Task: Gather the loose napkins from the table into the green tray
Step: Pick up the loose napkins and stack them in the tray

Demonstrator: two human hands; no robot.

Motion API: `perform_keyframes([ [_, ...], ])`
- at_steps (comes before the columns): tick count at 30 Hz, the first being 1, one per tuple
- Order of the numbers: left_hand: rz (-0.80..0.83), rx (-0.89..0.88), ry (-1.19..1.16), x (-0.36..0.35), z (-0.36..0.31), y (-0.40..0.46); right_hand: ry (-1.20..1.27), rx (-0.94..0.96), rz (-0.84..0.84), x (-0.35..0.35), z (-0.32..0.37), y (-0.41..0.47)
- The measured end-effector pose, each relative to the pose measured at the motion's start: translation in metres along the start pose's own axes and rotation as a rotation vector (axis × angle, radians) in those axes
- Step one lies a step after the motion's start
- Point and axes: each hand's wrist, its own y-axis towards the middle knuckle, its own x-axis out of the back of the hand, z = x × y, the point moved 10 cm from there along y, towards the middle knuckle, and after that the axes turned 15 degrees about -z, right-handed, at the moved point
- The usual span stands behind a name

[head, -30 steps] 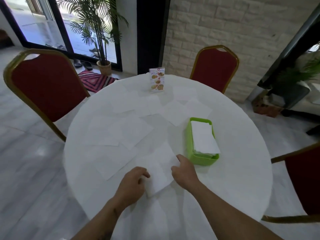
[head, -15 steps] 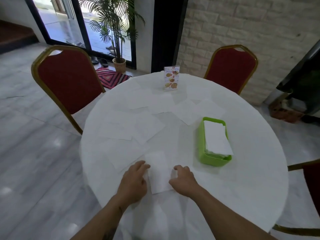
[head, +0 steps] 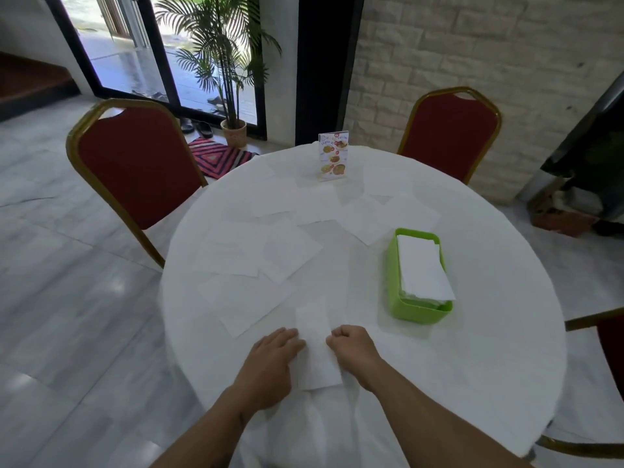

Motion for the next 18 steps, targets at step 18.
perform_keyframes([
  [18,0.012,0.015,-0.211,0.017,-0.138,0.146,0.054,0.107,-0.423,0.224,0.068,0.087],
])
